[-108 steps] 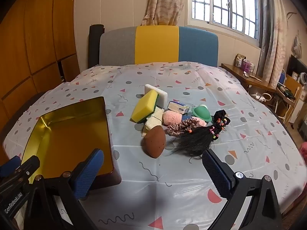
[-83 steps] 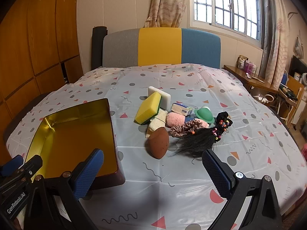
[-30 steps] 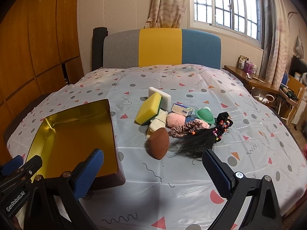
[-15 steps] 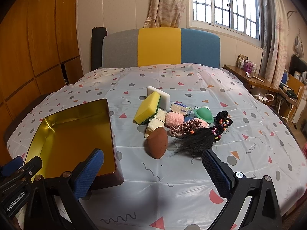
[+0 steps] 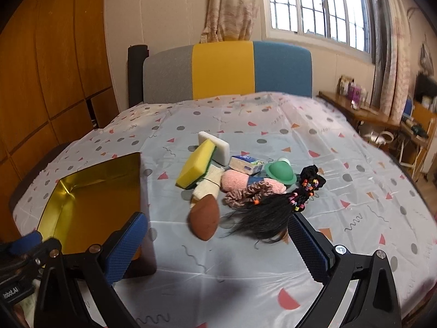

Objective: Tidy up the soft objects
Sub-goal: 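Grasp the yellow-green sponge with the left gripper while the right gripper reaches toward the black wig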

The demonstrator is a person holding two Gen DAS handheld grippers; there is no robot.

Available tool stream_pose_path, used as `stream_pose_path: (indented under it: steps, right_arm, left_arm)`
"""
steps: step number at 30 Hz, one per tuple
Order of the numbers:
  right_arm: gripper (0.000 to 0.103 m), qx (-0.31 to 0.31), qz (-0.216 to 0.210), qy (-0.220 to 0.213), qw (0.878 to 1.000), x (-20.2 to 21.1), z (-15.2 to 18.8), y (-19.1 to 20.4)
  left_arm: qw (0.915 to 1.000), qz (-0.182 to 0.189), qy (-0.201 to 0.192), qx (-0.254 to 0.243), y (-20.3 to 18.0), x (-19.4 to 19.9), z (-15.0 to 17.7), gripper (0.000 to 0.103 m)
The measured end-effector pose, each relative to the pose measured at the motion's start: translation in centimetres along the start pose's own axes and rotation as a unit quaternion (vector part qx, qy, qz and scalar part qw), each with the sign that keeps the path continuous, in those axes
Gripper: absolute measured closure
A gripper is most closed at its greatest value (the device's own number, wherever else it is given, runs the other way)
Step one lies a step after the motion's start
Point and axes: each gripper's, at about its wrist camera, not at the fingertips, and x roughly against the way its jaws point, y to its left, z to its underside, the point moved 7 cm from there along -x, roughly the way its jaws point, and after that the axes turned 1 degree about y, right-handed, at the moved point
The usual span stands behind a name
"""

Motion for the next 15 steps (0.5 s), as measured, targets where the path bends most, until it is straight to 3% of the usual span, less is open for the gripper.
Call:
stream_pose_path:
  steps: [7,12,15]
  right_arm:
    - [0.000,-0.015,0.002,0.040,0.999,-2.1,-1.5,-6.2]
    - [0.000,-0.051,0.011,0.073,0.996,-4.1,-1.7,-12.3]
    - [0.000,-0.067,0.018,0.076,0.995,-5.0,-1.7,-15.2]
  left_arm:
    - [0.9971,0.048,0.017,-0.056,-4.3,-2.2,-3.0,0.030]
    - [0.9917,0.074,0.077,-0.071,-6.7,-5.6,-5.3,0.030]
    - [0.9895,0.067,0.102,-0.076,-7.6,-7.7,-6.7,0.030]
